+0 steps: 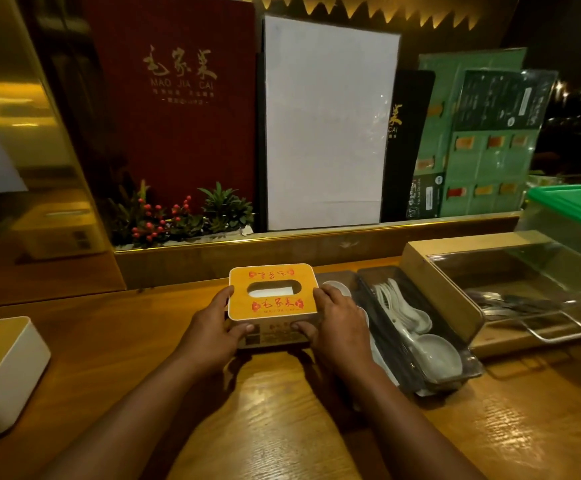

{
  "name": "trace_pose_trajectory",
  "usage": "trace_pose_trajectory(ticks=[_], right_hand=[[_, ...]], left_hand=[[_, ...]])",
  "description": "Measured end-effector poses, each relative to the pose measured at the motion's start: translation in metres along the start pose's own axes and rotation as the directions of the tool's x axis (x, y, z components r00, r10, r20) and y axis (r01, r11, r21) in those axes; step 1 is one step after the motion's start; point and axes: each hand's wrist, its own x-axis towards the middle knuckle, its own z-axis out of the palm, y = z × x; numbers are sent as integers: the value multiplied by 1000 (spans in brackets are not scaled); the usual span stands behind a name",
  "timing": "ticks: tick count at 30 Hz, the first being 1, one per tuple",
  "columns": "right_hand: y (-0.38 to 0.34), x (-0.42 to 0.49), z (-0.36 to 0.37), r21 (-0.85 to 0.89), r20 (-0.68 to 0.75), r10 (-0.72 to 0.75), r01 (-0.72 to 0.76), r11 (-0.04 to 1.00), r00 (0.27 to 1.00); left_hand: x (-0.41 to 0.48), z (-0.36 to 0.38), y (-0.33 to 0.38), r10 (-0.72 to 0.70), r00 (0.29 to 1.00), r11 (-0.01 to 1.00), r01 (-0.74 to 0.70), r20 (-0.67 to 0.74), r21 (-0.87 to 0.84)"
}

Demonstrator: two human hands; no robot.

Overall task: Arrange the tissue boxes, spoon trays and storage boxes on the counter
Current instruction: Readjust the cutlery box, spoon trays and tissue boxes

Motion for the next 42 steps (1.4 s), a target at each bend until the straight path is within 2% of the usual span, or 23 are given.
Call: trace_pose_trajectory(ticks=[15,21,25,30,33,37,40,42], right_hand=[[0,3,0,10,43,15,-15,1000,999],[0,-2,-1,54,86,25,-30,998,996],[-18,-16,-3,67,22,13,-15,998,1000],[-85,-29,12,97,-77,-132,139,986,988],[-150,-45,31,152,-35,-218,221,963,975],[-247,-71,65,198,34,-351,338,920,936],[-310,-87,94,136,82,-408,395,909,909],[-341,-95,111,105,102,-390,380,919,915]], left_hand=[[-2,5,-3,-6,1000,1000,7,-7,2],[-14,2,-14,10,997,999,-6,77,-50],[-23,-14,-25,50,994,998,-45,100,-53],[-35,-70,-53,120,990,985,-128,70,117],[-47,-124,-70,207,977,944,-213,47,253],[-69,-208,-95,294,955,903,-270,-23,334],[-82,-269,-123,311,943,871,-233,-118,433],[-87,-301,-151,273,946,867,-163,-174,471]])
